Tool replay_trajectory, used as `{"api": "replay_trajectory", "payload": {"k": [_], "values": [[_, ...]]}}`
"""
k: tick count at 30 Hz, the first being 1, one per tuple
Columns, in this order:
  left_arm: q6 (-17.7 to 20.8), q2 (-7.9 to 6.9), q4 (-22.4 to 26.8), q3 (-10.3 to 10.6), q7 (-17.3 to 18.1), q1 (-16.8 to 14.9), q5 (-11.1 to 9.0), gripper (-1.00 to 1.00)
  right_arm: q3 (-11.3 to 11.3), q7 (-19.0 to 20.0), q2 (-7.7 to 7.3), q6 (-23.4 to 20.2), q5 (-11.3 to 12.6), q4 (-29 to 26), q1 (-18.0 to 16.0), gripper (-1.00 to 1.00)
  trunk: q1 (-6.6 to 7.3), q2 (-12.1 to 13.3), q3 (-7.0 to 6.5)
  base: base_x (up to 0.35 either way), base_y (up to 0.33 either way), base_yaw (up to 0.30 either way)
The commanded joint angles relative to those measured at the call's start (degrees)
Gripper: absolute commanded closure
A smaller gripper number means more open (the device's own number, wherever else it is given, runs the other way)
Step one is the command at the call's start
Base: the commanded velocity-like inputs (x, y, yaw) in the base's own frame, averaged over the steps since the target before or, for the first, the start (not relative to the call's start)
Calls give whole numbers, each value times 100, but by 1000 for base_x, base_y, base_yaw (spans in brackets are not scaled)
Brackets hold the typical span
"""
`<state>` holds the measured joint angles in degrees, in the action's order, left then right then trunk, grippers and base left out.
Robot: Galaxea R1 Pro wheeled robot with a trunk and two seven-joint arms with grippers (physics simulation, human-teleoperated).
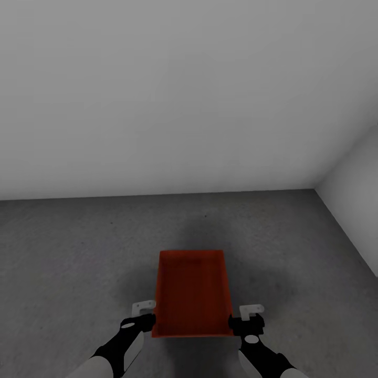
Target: Move the two storage containers from the living room to the garage. In the garage, place one container on the floor and stack the other container on top of it (either order is fine).
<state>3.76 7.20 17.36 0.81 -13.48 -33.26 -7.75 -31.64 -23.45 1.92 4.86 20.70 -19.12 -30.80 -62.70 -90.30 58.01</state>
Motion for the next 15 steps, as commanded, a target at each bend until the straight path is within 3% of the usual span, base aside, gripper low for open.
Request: {"api": "replay_trajectory", "payload": {"k": [1,15], "values": [[28,0,13,10,-23,0,-51,-100,-44,-25,-3,33,61,4,-5,-100,23,40,-15,0,0,0],[28,0,6,10,-55,-2,-51,-100,-44,-58,0,44,64,4,-5,-100,330,601,-272,0,0,0]]}}
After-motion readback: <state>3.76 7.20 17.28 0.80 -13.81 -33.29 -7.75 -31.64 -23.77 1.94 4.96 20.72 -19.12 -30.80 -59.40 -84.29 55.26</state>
